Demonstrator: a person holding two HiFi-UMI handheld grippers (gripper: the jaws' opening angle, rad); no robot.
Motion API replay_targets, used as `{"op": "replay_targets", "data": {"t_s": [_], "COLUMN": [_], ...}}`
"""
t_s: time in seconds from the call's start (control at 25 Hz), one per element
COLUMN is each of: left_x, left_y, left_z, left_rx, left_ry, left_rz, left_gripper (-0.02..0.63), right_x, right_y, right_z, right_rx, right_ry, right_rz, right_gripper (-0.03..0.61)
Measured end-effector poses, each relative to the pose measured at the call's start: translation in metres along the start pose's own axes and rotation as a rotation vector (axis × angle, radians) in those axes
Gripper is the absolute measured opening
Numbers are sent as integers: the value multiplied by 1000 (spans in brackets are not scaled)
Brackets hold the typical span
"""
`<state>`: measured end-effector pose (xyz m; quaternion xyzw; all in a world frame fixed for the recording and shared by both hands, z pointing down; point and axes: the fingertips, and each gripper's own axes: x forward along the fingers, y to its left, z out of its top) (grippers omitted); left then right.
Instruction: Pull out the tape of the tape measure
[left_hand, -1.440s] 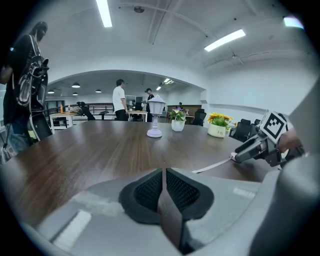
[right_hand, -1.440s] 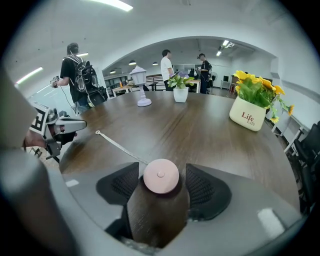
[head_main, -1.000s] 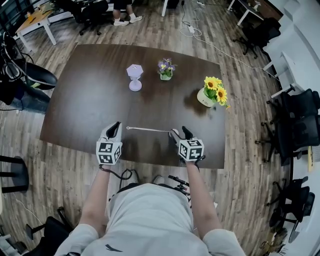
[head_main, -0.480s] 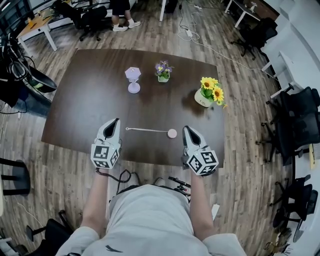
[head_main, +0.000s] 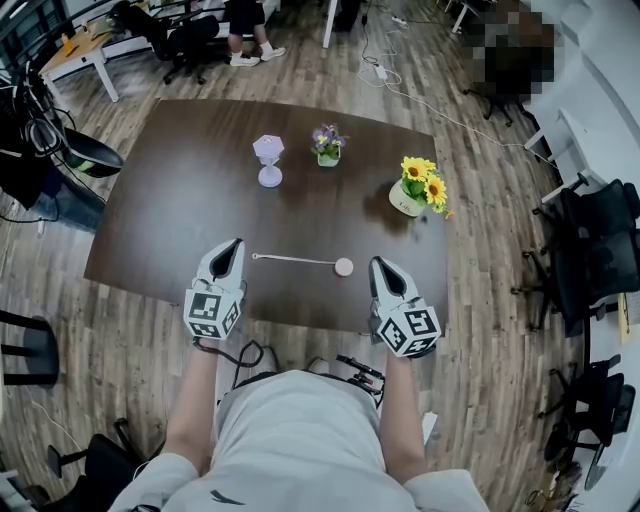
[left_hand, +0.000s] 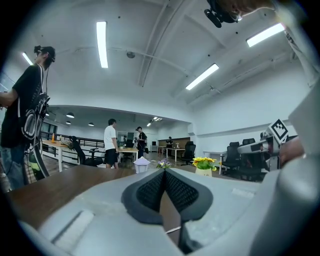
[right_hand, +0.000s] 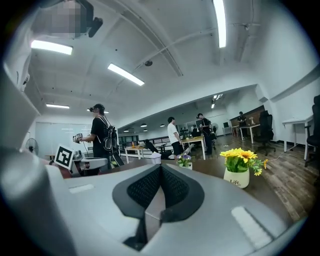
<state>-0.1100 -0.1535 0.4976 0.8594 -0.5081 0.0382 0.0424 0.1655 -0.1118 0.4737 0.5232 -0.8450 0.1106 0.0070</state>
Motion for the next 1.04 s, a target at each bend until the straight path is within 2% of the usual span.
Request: {"op": "replay_targets", "data": {"t_s": [1.04], "left_x": [-7], "left_y": [-2], "left_z": [-1], "left_rx": [-1], "left_ry": [-1], "left_rz": [-3], "left_gripper": [6], "right_x": [-5], "right_y": [5], "right_z": [0], "right_rx": [-15], "right_ry": [10], "right_rz": [3], "right_gripper": [-3]}}
